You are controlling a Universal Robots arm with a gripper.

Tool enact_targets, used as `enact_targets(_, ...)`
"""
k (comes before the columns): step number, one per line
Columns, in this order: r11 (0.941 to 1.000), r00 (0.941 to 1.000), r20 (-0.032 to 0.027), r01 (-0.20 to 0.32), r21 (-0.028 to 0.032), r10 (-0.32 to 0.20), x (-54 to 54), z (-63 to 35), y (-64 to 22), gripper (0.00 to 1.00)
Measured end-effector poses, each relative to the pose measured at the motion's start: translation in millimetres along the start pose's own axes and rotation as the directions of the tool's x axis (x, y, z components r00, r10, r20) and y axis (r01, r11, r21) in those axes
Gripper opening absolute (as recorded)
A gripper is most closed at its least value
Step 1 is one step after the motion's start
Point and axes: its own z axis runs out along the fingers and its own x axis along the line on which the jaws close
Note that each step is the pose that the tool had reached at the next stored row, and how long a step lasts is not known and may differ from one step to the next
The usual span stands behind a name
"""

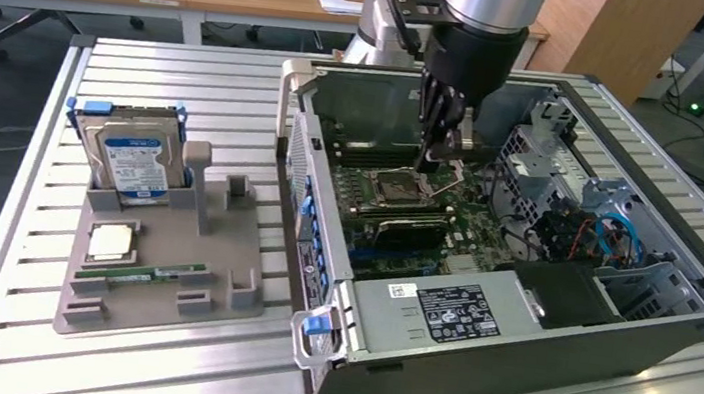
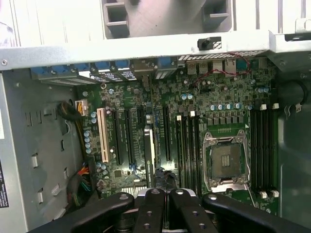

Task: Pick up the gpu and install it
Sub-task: 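Press down on the gpu until it lock into place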

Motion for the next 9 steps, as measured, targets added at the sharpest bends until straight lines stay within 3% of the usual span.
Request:
enact_targets(3, 0.9996, 1.0000, -0.0033, 0.000, -0.0278, 0.000, 0.1, 1.9, 0.1, 0.11)
enact_targets(4, 0.9994, 1.0000, -0.0041, -0.001, -0.0343, 0.000, 0.2, 2.9, 0.1, 0.11)
enact_targets(5, 0.9993, 1.0000, -0.0043, -0.001, -0.0373, 0.001, 0.2, 4.6, 0.1, 0.11)
enact_targets(9, 0.9993, 1.0000, -0.0044, -0.001, -0.0375, 0.001, 0.3, 12.0, 0.4, 0.11)
